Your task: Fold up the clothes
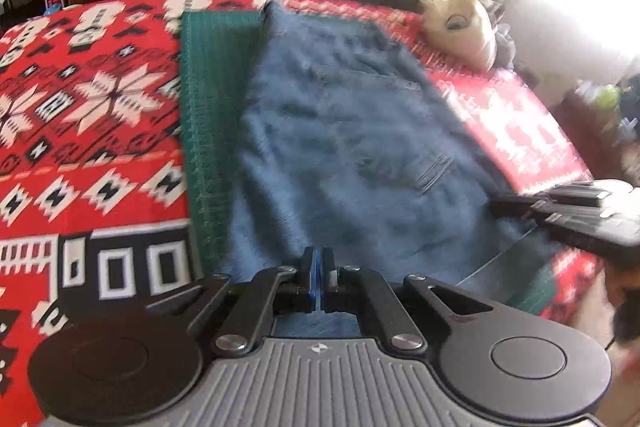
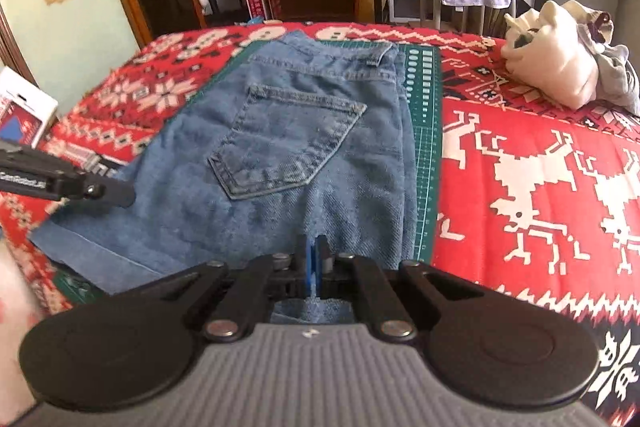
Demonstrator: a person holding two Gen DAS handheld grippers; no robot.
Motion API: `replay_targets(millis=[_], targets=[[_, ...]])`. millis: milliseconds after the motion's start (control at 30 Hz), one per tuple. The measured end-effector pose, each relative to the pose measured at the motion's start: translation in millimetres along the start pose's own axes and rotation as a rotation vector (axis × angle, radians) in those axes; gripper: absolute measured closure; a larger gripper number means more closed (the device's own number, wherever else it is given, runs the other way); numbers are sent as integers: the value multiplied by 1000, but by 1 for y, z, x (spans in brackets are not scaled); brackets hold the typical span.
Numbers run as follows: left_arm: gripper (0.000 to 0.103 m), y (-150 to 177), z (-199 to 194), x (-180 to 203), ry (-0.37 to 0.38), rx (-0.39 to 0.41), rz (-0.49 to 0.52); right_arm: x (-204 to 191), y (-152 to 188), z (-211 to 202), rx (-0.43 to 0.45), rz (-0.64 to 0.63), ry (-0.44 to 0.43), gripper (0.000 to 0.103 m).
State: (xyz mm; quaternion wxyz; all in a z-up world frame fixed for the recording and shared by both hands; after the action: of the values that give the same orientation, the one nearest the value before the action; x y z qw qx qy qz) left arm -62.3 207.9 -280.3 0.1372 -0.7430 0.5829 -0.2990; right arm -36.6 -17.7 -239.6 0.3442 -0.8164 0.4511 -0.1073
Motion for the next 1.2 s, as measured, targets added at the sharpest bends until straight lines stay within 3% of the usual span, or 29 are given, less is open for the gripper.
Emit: replay_targets(millis=[133, 467, 667, 933, 1033, 1200], targets=[[101, 6, -10, -19, 1, 2, -41, 21, 12, -4, -5, 122, -47, 103], [102, 13, -29, -42, 31, -12, -186, 38, 21, -12, 15, 199, -61, 103], [101, -38, -31, -30, 91, 24, -183, 54, -8, -25, 14, 203, -13, 101], [101, -127, 25, -4, 62, 69, -7, 50, -90, -6, 64, 62, -32, 97], [101, -146, 54, -1, 53, 52, 25, 38, -113, 17, 69, 29, -57, 97], [100, -150, 92, -9, 46, -7, 0, 47, -121, 41, 46, 50, -74, 98]])
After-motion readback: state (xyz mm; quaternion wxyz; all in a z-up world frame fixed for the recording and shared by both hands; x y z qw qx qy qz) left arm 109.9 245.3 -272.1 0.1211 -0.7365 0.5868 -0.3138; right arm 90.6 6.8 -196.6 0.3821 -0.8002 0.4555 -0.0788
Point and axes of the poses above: each gripper's, at about its wrist camera, not at the fingertips, and z roughly the way its jaws point, x to its right, y to its underside, the point moved 8 cm from there along z, roughly the way its jaws point
